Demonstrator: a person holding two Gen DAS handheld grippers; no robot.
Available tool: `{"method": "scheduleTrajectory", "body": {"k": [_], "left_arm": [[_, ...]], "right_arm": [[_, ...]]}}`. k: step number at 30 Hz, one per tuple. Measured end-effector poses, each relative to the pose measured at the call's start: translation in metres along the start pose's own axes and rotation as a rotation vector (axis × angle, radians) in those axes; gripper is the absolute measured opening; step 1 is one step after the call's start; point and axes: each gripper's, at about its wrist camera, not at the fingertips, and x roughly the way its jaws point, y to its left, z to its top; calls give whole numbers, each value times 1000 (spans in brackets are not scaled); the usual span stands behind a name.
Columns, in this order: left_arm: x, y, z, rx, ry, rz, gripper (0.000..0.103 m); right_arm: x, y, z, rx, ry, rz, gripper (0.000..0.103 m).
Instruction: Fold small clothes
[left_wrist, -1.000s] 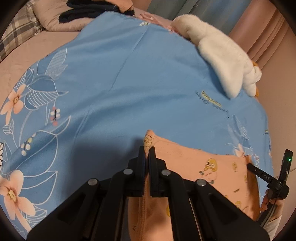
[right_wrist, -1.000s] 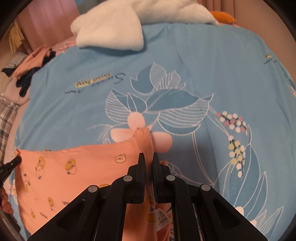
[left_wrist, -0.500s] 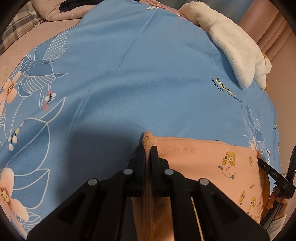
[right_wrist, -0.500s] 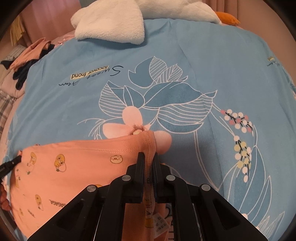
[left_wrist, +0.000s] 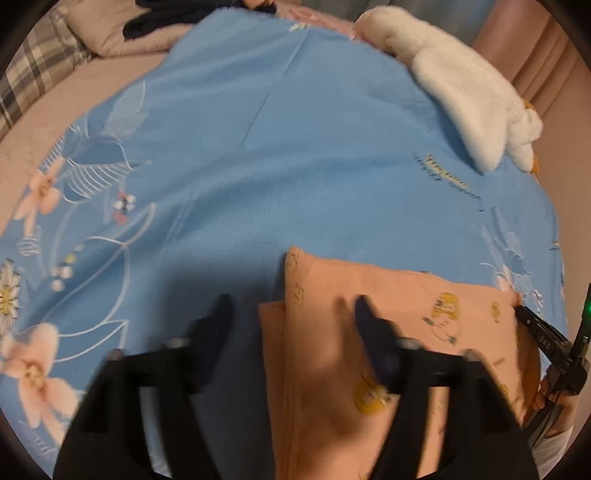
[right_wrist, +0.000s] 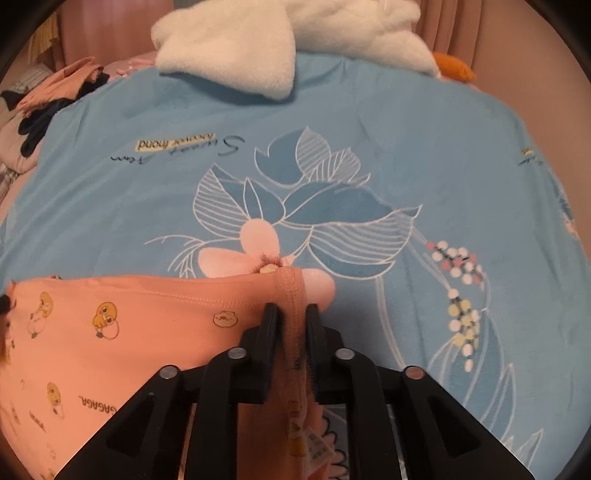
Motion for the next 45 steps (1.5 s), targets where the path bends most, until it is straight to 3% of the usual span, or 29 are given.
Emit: {"method": "scheduleTrajectory", "body": {"k": [1,2,4,6,12,17,23,26,29,30,31,32,33,34,35,37,42,45], "left_arm": [[-9,0,-2,7,-19,-14,73],[-19,0,-5,15,-35,-28,74],[-35,0,-10,25,-50,-45,84],[-47,-1,-17,38,-52,-69,88],[-62,3,-49,25,-6,-136,89],[-54,8,-68,5,53,-126,89],[-25,12,-75,-83,102,-151,88],[-17,7,-73,-70,100,-126,84],[-12,-1,-70,-54,109,-153,65],[-10,-2,-69,-64,113,-180,53],[-5,-4,-69,-78,130,-227,47],[-1,-6,-69,-86,132,-236,46],[0,-8,-69,-88,121,-224,36],[1,-11,-68,-76,113,-197,23],[0,-12,-68,-82,116,-201,21],[-4,-11,-68,-126,115,-213,16],[-36,-24,-67,-76,79,-253,12],[-61,-33,-69,-59,73,-288,11]], "right_arm": [[-7,-2,-3,5,-23,2,59],[-18,-4,-7,20,-55,6,67],[-35,-8,-13,44,-86,21,67],[-51,-13,-22,70,-94,35,67],[-85,-32,-60,177,-68,128,72],[-81,-60,-93,335,13,294,73],[-52,-55,-107,418,101,435,73],[-44,-46,-102,410,97,439,73],[-37,-36,-93,397,92,497,73],[-35,-37,-93,401,93,512,73],[-32,-34,-90,405,91,518,72],[-30,-30,-86,401,86,509,63],[-29,-29,-85,397,85,493,55],[-27,-27,-83,393,91,467,40],[-27,-24,-81,390,100,438,34],[-33,-25,-81,390,102,461,18],[-77,-33,-78,397,20,544,12],[-113,-32,-79,364,-23,511,12]]}}
